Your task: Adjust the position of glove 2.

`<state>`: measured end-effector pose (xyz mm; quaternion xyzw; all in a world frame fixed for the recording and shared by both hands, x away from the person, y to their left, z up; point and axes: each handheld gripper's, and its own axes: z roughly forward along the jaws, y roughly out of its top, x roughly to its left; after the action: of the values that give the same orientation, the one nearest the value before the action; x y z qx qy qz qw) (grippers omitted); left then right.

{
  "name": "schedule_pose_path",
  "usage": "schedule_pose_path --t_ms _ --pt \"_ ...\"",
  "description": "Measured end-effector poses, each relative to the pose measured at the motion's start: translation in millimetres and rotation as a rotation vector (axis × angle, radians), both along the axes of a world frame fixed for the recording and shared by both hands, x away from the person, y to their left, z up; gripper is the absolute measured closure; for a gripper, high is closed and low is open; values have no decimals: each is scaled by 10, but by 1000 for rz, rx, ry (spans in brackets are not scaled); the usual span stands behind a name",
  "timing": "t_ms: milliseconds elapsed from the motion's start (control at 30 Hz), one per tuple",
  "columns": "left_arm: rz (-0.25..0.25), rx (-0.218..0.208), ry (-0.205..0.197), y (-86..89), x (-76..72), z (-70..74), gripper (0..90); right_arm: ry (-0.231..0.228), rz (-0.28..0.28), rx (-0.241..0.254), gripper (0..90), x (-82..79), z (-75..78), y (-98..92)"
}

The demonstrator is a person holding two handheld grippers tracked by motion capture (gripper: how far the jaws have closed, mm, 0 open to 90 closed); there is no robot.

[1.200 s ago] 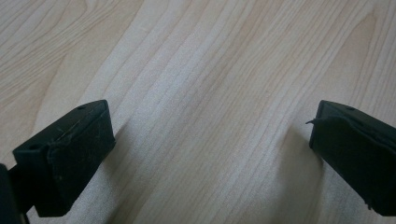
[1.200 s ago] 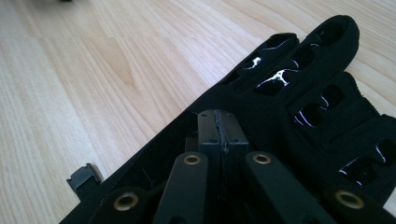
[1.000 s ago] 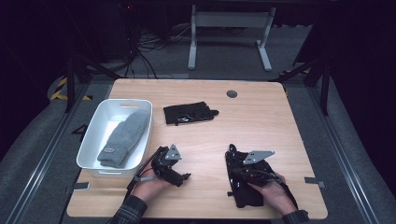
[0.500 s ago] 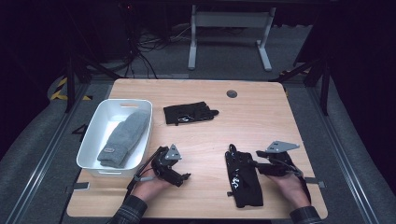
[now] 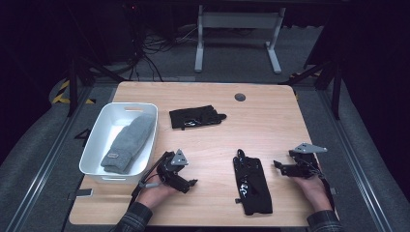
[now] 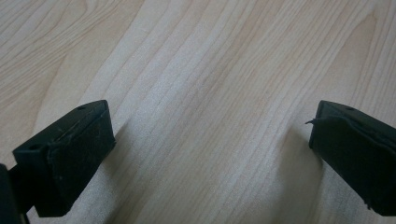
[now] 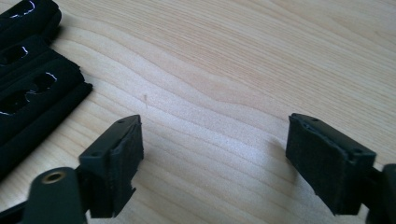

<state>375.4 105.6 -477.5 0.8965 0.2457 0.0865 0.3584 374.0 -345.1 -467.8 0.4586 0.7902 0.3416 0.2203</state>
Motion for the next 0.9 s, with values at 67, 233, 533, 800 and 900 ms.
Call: schedule_pose_path --t_ms 67,233,533,800,900 --pt "8 10 9 8 16 35 53 0 -3 -2 171 0 0 1" --pt "56 -47 71 64 104 117 262 2 -3 -2 162 3 -2 3" --pt "89 -75 40 -75 210 328 663 4 1 -1 158 4 -2 2" --pt "141 -89 24 -302 455 510 899 5 1 0 158 4 -2 2" --pt "161 -62 2 -406 602 533 900 6 2 3 158 5 -2 1"
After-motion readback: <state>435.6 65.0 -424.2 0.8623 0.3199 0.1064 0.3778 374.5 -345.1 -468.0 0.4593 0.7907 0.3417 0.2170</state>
